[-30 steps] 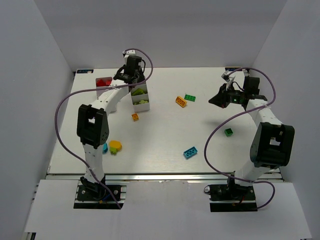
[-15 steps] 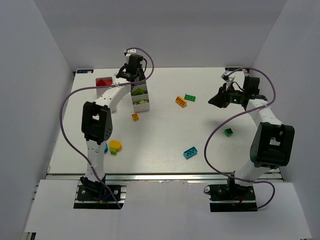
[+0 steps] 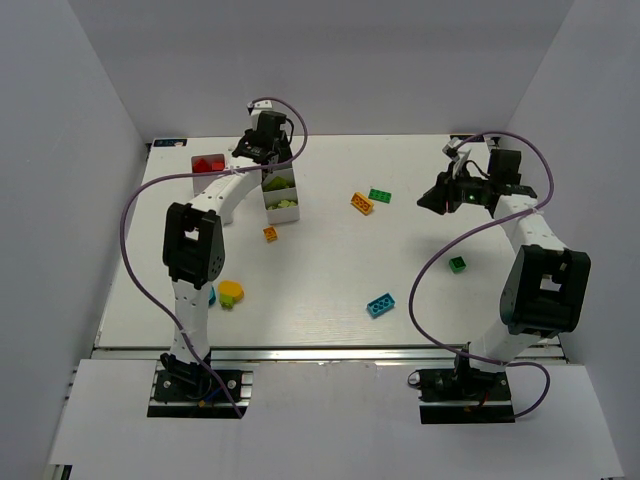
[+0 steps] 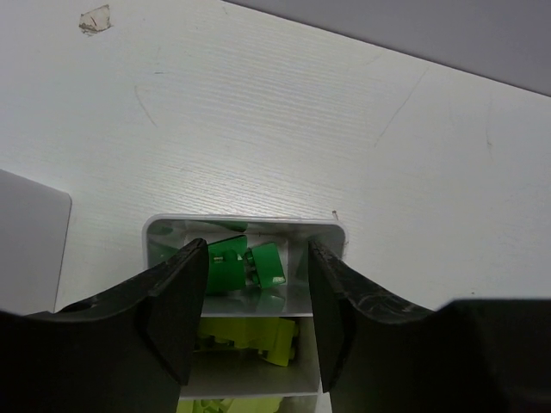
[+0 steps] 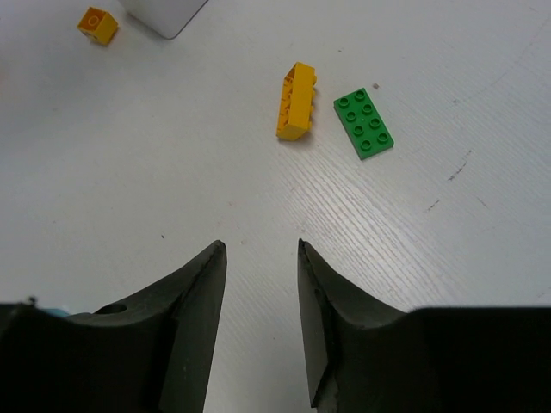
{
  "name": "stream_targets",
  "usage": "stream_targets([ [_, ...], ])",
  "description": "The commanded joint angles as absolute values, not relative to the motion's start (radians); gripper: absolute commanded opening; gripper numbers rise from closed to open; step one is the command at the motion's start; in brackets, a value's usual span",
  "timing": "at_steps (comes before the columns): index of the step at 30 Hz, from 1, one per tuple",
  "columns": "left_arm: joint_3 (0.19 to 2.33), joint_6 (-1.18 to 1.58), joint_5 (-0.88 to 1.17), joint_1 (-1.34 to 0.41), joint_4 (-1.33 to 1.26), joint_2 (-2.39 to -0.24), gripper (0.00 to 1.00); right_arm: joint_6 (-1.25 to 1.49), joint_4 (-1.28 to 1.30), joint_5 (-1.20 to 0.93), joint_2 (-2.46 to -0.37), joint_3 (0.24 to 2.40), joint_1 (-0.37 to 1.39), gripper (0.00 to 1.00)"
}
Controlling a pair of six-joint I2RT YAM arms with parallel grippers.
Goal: Sort the legos into containers by color
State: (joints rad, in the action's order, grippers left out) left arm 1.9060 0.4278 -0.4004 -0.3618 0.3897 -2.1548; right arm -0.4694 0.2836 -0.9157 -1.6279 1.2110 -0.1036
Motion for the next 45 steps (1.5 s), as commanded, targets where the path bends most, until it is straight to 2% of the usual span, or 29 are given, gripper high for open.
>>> stream_targets([
  [1, 1.904, 0.437, -0.399, -0.356, 0.383, -2.069, 0.60, -0.541, 0.353, -0.891, -1.632, 1.270, -0.106, 0.46],
  [2, 1.899, 0.436, -0.379, -0.356, 0.379, -2.037, 0.57, -0.567, 0.377, -0.847, -1.634, 1.279, -0.106, 0.51],
  [3, 1.873, 0.434, -0.362, -0.356, 0.373, -2.016, 0.45, -0.616, 0.403, -0.815, -1.635, 1.299, -0.106, 0.56],
  [4, 1.850, 0.431, -0.347, -0.356, 0.362, -1.990, 0.39, -0.642, 0.464, -0.774, -1.638, 1.311, -0.106, 0.76],
  [5, 1.821, 0.436, -0.333, -0.356, 0.336, -1.959, 0.32, -0.670, 0.501, -0.664, -1.655, 1.325, -0.106, 0.88],
  [6, 1.745, 0.443, -0.303, -0.356, 0.321, -1.892, 0.28, -0.692, 0.533, -0.600, -1.667, 1.354, -0.106, 0.89],
  [8, 1.650, 0.457, -0.266, -0.356, 0.267, -1.815, 0.27, -0.745, 0.655, -0.428, -1.713, 1.388, -0.107, 0.89],
  [9, 1.597, 0.471, -0.221, -0.356, 0.249, -1.733, 0.30, -0.749, 0.678, -0.376, -1.720, 1.393, -0.109, 0.89],
  [11, 1.436, 0.486, -0.184, -0.356, 0.195, -1.654, 0.53, -0.759, 0.709, -0.268, -1.710, 1.358, -0.110, 0.89],
  [14, 1.261, 0.509, -0.144, -0.356, 0.164, -1.507, 0.74, -0.706, 0.701, -0.148, -1.683, 1.276, -0.104, 0.89],
  [17, 1.128, 0.525, -0.161, -0.354, 0.156, -1.376, 0.83, -0.637, 0.741, -0.091, -1.686, 1.235, -0.098, 0.89],
  [24, 0.953, 0.571, -0.215, -0.353, 0.195, -1.174, 0.86, -0.549, 0.738, -0.023, -1.707, 1.149, -0.091, 0.89],
  [30, 0.853, 0.617, -0.213, -0.353, 0.196, -1.083, 0.86, -0.515, 0.732, -0.054, -1.767, 1.169, -0.080, 0.74],
  [34, 0.825, 0.630, -0.218, -0.353, 0.218, -1.043, 0.86, -0.505, 0.729, -0.057, -1.798, 1.181, -0.068, 0.59],
  [37, 0.805, 0.640, -0.225, -0.353, 0.221, -1.016, 0.86, -0.506, 0.724, -0.049, -1.804, 1.177, -0.055, 0.53],
  [38, 0.802, 0.644, -0.229, -0.353, 0.224, -1.009, 0.86, -0.508, 0.724, -0.051, -1.802, 1.180, -0.054, 0.48],
  [39, 0.801, 0.646, -0.232, -0.353, 0.230, -0.999, 0.86, -0.508, 0.727, -0.054, -1.801, 1.192, -0.052, 0.39],
  [45, 0.793, 0.647, -0.242, -0.353, 0.247, -0.965, 0.86, -0.587, 0.726, -0.144, -1.741, 1.255, -0.003, 0.12],
])
